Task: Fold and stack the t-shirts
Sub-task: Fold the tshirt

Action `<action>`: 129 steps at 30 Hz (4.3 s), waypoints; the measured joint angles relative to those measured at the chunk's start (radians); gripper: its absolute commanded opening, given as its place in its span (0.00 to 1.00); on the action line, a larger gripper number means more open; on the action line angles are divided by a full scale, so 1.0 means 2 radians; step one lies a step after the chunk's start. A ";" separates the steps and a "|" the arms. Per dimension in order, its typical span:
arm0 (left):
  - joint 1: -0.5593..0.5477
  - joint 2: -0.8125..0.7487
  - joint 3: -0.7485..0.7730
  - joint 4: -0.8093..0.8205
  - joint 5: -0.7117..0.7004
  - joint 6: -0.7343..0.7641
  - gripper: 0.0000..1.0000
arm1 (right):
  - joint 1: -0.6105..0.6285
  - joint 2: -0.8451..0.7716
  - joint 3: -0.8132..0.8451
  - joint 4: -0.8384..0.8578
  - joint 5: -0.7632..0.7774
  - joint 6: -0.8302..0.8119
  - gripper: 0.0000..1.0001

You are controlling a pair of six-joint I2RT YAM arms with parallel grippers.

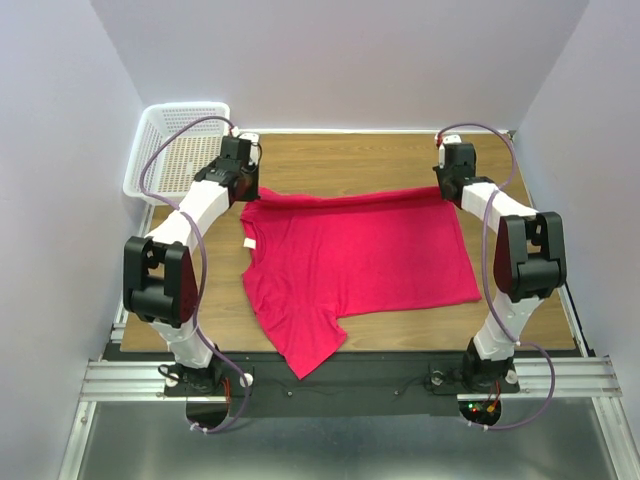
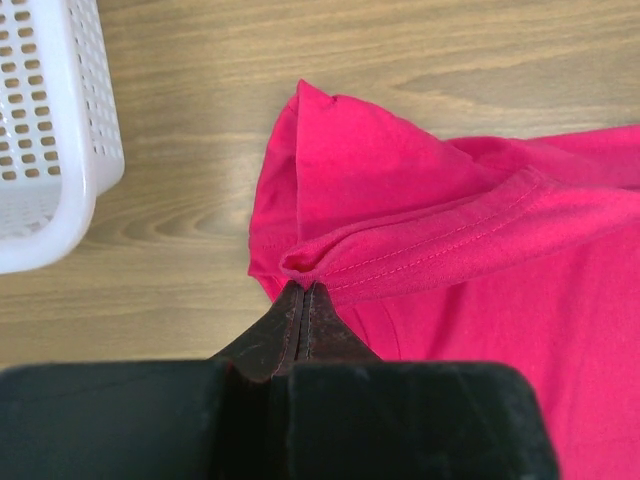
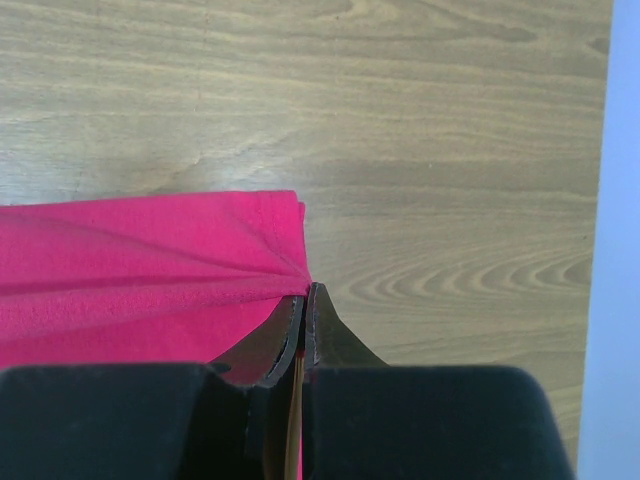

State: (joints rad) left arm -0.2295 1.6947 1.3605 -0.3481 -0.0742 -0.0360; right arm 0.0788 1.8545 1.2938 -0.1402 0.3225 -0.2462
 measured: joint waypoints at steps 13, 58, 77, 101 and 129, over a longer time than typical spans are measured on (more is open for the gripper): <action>-0.003 -0.048 -0.055 0.004 0.034 -0.027 0.02 | 0.000 -0.008 -0.017 0.000 0.002 0.015 0.01; 0.010 -0.082 -0.155 0.097 0.084 -0.133 0.84 | -0.071 -0.096 -0.080 -0.008 -0.120 0.294 0.70; -0.004 0.021 -0.110 0.127 0.144 -0.157 0.59 | -0.130 -0.071 -0.131 0.023 -0.225 0.601 0.64; -0.007 0.054 -0.142 0.146 0.138 -0.161 0.59 | -0.130 -0.059 -0.161 0.026 -0.250 0.697 0.60; -0.007 0.054 -0.152 0.170 0.129 -0.160 0.59 | -0.130 -0.052 -0.145 0.032 -0.223 0.590 0.08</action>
State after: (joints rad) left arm -0.2432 1.8019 1.0557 -0.0082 0.1829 -0.3553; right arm -0.1818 1.7496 1.0042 -0.0757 -0.1226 0.9344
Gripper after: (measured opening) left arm 0.588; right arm 0.067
